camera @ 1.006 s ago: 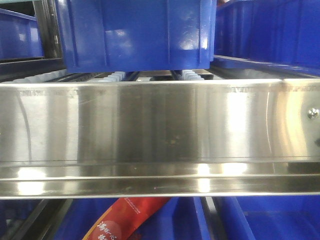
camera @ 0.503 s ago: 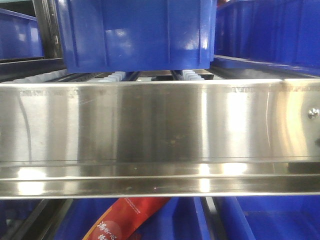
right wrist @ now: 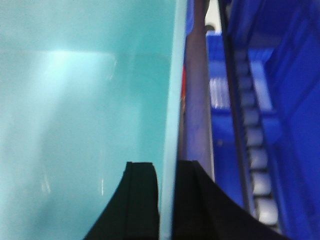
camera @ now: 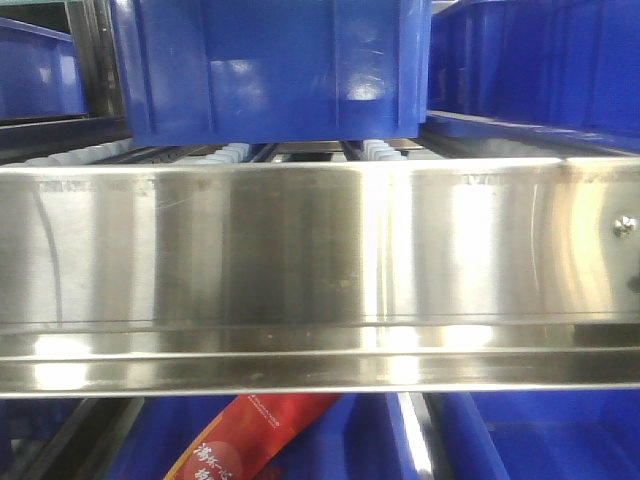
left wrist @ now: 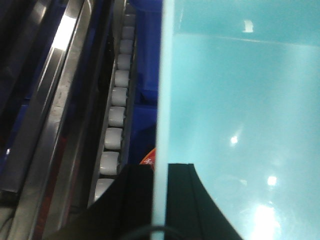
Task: Fetch blue bin and place on conveyor start
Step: 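Lift the teal bin with both grippers and pull it off the shelf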
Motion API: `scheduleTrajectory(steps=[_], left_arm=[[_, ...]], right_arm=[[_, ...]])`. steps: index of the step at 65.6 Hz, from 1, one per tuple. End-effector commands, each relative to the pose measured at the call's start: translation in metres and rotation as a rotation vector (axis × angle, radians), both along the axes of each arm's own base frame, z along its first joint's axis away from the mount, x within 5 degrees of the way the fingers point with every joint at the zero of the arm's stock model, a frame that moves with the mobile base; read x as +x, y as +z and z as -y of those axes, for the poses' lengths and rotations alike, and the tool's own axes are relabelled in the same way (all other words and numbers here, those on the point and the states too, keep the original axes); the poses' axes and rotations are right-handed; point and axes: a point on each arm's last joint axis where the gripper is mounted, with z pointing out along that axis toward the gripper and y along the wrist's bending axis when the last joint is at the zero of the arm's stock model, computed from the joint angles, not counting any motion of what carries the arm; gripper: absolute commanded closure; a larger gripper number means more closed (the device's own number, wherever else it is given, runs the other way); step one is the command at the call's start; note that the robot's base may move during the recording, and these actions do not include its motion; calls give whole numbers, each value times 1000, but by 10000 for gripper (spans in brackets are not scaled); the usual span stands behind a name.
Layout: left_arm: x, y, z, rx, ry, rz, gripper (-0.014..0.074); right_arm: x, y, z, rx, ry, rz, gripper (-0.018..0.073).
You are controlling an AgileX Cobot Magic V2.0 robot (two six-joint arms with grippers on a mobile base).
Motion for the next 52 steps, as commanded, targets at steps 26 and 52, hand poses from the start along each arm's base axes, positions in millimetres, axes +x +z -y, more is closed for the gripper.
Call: scheduleTrajectory(steps=[26,52], left_arm=[[-2,8,3,-19,-30,56,707],[1,12,3,-8,-39,108,707]], right_arm=[[-4,6,-3,50,33,20,713],[-4,5,-3,49,30,18,713]])
